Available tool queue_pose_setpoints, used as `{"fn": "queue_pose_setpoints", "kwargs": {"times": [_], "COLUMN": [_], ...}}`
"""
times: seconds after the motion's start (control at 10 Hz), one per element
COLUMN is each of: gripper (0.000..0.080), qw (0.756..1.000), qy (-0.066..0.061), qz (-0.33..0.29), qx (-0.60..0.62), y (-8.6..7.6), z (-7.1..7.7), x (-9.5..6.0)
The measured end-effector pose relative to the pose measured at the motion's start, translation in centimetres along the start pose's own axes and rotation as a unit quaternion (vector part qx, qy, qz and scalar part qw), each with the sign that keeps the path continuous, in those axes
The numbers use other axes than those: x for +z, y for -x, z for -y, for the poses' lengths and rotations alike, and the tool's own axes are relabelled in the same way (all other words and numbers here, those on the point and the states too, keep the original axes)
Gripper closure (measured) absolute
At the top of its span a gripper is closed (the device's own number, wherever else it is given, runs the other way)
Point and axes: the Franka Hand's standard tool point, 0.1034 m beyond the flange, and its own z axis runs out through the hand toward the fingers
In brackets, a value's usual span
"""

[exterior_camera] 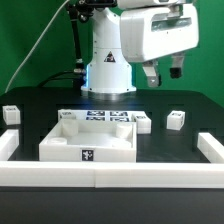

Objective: Assemble one leg

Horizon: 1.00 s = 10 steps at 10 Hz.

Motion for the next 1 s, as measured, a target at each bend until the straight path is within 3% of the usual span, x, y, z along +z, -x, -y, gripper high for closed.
{"fn": "queue_pose_setpoints", "kwargs": {"times": [0.2, 0.3, 0.8, 0.9, 1.0], "gripper": [0.0150, 0.0150, 0.0150, 0.0150, 0.0150], "qw": [0.996, 0.994, 0.995, 0.989, 0.984], "qy": [0.021, 0.015, 0.014, 0.016, 0.009], "qz": [0.023, 0.034, 0.037, 0.040, 0.048], "qx": [-0.085, -0.103, -0.094, -0.138, -0.173], "y": [2.1, 3.8, 3.9, 4.7, 5.8], "z": [-0.6, -1.4, -1.3, -1.1, -0.5], "x": [1.7, 2.7, 2.7, 3.4, 4.3]}}
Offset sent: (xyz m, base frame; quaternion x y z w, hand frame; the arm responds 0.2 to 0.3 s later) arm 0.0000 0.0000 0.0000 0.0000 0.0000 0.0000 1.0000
